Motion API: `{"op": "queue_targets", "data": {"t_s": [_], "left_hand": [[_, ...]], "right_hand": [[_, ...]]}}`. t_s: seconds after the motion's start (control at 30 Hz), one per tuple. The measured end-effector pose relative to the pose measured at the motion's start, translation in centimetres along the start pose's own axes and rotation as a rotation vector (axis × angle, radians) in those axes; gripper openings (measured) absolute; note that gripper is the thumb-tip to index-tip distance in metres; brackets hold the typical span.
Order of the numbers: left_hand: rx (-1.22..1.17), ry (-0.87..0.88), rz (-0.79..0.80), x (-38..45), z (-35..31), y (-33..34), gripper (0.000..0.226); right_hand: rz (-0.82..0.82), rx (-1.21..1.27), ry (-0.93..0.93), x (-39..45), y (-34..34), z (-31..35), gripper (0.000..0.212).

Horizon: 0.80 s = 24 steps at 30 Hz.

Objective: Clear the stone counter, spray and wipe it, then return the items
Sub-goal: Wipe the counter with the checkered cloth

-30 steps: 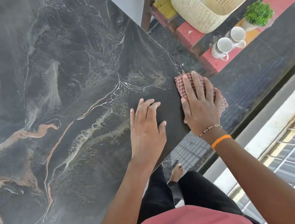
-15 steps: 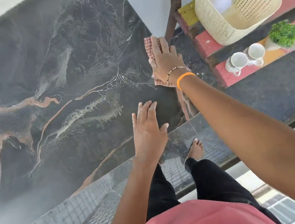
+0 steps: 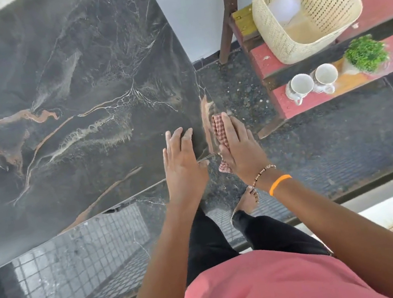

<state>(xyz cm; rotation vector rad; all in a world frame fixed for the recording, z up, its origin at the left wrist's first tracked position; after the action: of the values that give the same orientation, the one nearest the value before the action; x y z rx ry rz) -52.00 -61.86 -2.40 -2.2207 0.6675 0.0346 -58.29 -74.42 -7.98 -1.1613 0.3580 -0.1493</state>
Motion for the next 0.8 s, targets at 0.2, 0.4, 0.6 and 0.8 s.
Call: {"op": "queue_targets", "data": {"t_s": [0.2,0.4,0.6,0.8], "left_hand": [[-0.254,0.06,0.147,-2.7,-4.0,3.9,0.051],[-0.337,0.043,0.318,0.2,-6.7,6.2,0.065],[-0.43,0.008,0.307,5.3,-10.5,6.7,0.091],[-0.728,-0.347,0.238,9.6,-11.7,6.6,0.092]], "right_hand": [[0.175,0.866,0.298,-0.7,1.4,-6.2,0.043],[0.227,1.81,0.695,0.1,-0.9,-10.0,0.034],[0.076,1.996,0.55,2.9,-5.4,-10.8,0.042],[-0.014,2.071,0.496,5.6,-6.5,-12.2,0.05]]}}
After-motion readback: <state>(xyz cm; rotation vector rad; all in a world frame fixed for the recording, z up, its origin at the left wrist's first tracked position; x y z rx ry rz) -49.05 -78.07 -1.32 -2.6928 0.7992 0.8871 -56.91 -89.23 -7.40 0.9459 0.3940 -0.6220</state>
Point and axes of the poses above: each hand's wrist, its own x-axis towards the middle knuckle, its own y-axis out of the palm, z = x × y, the point moved 2 cm from there along x, towards the middle knuckle, and after that the axes turned 15 degrees about -x, right-handed, at the moved point
